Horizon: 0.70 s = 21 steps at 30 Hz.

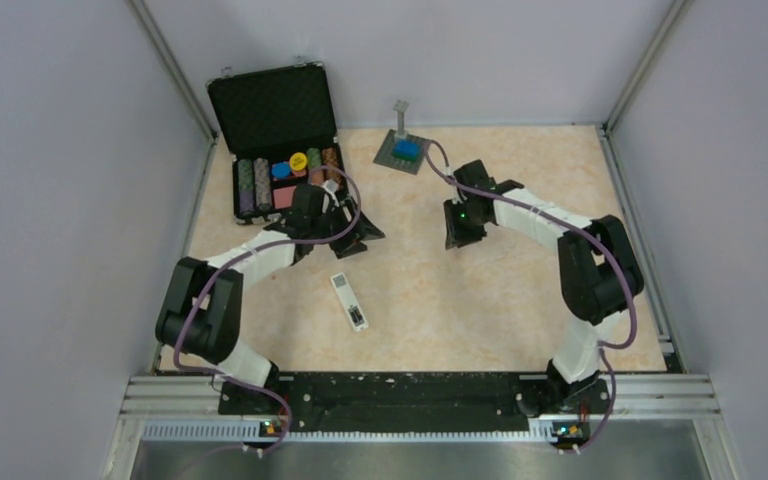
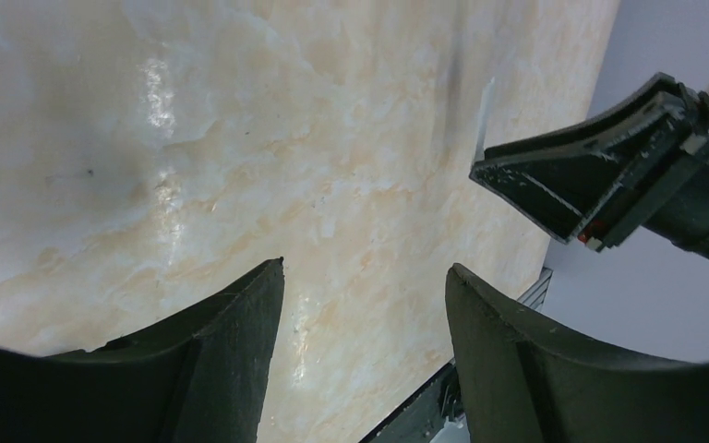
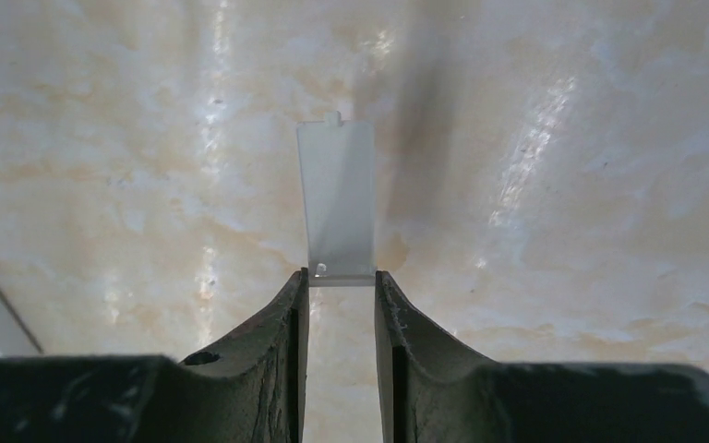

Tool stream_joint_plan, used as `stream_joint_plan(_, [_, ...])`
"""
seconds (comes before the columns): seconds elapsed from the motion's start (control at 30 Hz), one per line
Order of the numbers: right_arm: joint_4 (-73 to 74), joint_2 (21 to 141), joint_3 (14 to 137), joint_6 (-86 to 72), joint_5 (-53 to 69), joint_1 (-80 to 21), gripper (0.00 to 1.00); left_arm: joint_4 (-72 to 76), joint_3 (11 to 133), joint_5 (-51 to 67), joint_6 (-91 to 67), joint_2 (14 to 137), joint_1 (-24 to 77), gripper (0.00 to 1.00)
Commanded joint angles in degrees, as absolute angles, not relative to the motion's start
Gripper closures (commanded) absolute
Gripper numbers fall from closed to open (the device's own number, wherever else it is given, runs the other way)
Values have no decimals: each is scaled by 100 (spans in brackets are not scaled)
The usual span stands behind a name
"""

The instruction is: Load the batteries into the remote control

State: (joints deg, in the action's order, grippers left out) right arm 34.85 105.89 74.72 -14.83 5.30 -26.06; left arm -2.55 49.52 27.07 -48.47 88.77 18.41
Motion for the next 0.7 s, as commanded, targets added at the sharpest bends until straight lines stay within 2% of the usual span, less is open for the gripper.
stream_joint_plan(0.0, [2701, 9765, 6958, -1703, 1340, -2589, 79, 769, 4889, 2910, -5037, 9136, 1996, 30])
stream_joint_plan(0.2, [2105, 9480, 6399, -1723, 1876, -2751, 80, 1675, 4974, 2990, -5285, 9527, 2284, 29])
stream_joint_plan(0.5, [1413, 9494, 6189, -1972, 2131, -3237, 80, 1128, 5655, 2874, -4818, 10113, 2691, 28])
stream_joint_plan(0.67, [1290, 9602, 6257, -2103, 2305, -3324, 80, 1218, 5707, 3045, -4875, 10374, 2701, 34])
